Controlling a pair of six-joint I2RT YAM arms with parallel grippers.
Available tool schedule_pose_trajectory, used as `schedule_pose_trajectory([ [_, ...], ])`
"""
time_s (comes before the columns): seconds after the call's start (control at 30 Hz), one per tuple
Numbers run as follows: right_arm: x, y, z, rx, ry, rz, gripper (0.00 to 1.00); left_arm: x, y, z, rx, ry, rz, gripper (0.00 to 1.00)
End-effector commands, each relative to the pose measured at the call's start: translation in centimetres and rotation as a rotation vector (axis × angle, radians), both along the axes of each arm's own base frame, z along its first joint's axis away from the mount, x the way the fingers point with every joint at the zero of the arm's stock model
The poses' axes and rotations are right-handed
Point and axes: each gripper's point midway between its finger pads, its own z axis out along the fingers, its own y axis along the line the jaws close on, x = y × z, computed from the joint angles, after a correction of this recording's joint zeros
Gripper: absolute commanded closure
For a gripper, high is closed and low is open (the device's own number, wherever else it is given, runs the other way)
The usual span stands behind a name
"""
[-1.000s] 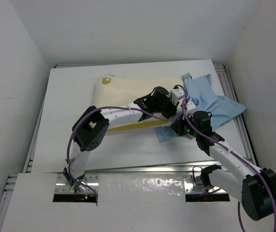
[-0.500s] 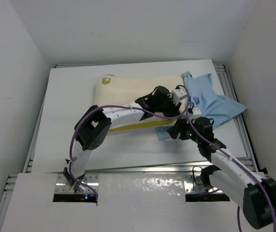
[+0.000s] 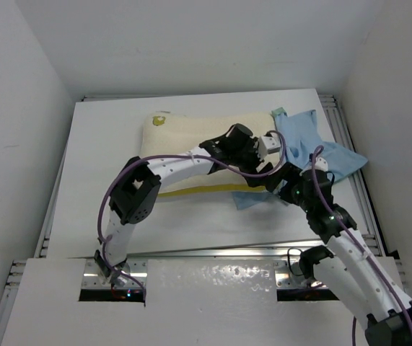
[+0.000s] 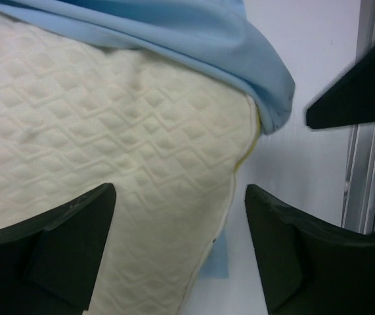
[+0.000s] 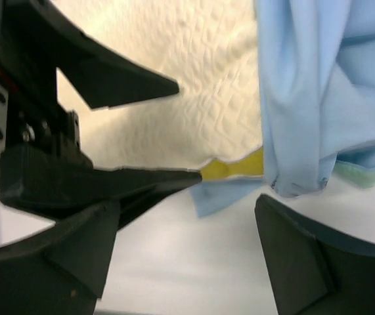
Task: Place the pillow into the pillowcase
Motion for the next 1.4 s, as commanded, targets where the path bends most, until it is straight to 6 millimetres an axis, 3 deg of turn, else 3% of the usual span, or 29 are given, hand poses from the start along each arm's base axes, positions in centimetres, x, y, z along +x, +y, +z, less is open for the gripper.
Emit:
schedule_pose_trajectory([
  [0.0, 1.1, -2.1, 3.3, 0.112, -0.011, -0.249, 0.18, -0.9, 0.4, 5.5, -0.060, -0.073, -0.088, 0.19],
  [0.03, 1.2, -2.6, 3.9, 0.158, -0.005, -0.314, 0.18, -0.8, 0.3, 6.1, -0.068, -0.090, -0.101, 0.18],
  [0.17, 0.6, -5.4, 2.1, 0.100, 0.050, -0.485, 0.18, -0.8, 0.6, 7.6, -0.061, -0.112, -0.110, 0.17],
  [0.33, 1.4, -6.3, 0.7, 0.094, 0.083, -0.580, 0.18, 0.3, 1.5, 9.5, -0.070, -0.108, -0.068, 0.17],
  [0.4, 2.2, -6.2, 0.2, 0.111, 0.084, -0.606, 0.17, 1.8, 2.0, 10.4, -0.085, -0.102, -0.004, 0.15],
  [0.47, 3.1, -6.3, -0.8, 0.117, 0.077, -0.636, 0.15, 5.3, 3.9, 10.5, -0.099, -0.053, 0.130, 0.14],
  [0.5, 3.5, -6.4, -1.2, 0.127, 0.073, -0.654, 0.13, 8.1, 5.5, 11.6, -0.123, -0.053, 0.212, 0.14],
  [0.57, 4.8, -6.0, -1.1, 0.145, 0.036, -0.651, 0.11, 12.1, 8.0, 10.4, -0.091, -0.032, 0.347, 0.14],
  [0.6, 5.3, -5.8, -2.1, 0.107, 0.052, -0.630, 0.10, 15.3, 10.7, 11.7, -0.122, -0.028, 0.445, 0.14],
  [0.63, 5.7, -5.4, -2.3, 0.108, 0.055, -0.612, 0.10, 16.9, 12.2, 11.6, -0.129, -0.016, 0.489, 0.14],
  [0.67, 6.4, -5.1, -2.9, 0.100, 0.074, -0.609, 0.10, 19.8, 15.3, 11.7, -0.145, -0.013, 0.569, 0.14],
  [0.7, 6.7, -4.5, -3.1, 0.105, 0.085, -0.585, 0.12, 21.6, 17.2, 11.8, -0.150, -0.035, 0.619, 0.14],
  [0.73, 7.0, -4.3, -3.3, 0.102, 0.094, -0.579, 0.14, 23.3, 18.9, 10.8, -0.139, -0.040, 0.668, 0.13],
  [0.83, 6.7, -4.2, -5.1, 0.090, 0.156, -0.600, 0.29, 28.9, 27.3, 10.0, -0.089, -0.132, 0.855, 0.11],
  [0.9, 6.6, -4.4, -5.7, 0.077, 0.165, -0.607, 0.41, 30.9, 30.4, 7.7, -0.037, -0.140, 0.929, 0.10],
  [0.93, 6.4, -4.6, -6.0, 0.060, 0.167, -0.602, 0.45, 31.9, 32.5, 8.1, -0.035, -0.159, 0.971, 0.09],
  [1.03, 6.3, -4.8, -6.6, 0.001, 0.189, -0.581, 0.59, 33.3, 35.3, 5.5, 0.022, -0.173, 1.004, 0.08],
  [1.1, 6.5, -4.8, -6.8, -0.042, 0.200, -0.554, 0.64, 33.3, 35.9, 3.0, 0.076, -0.161, 0.981, 0.08],
  [1.17, 6.8, -4.6, -6.8, -0.114, 0.209, -0.485, 0.70, 32.0, 35.4, -0.7, 0.134, -0.096, 0.895, 0.11],
  [1.23, 6.9, -4.5, -6.9, -0.141, 0.217, -0.454, 0.74, 30.7, 34.9, -2.8, 0.155, -0.049, 0.834, 0.14],
  [1.27, 7.0, -4.4, -6.9, -0.156, 0.214, -0.437, 0.75, 29.9, 34.1, -2.9, 0.133, -0.027, 0.788, 0.19],
  [1.3, 7.3, -4.4, -6.8, -0.191, 0.212, -0.405, 0.76, 28.6, 34.0, -4.9, 0.155, 0.009, 0.751, 0.22],
  [1.37, 7.9, -3.9, -6.6, -0.227, 0.207, -0.340, 0.78, 27.0, 33.3, -5.3, 0.139, 0.038, 0.689, 0.29],
])
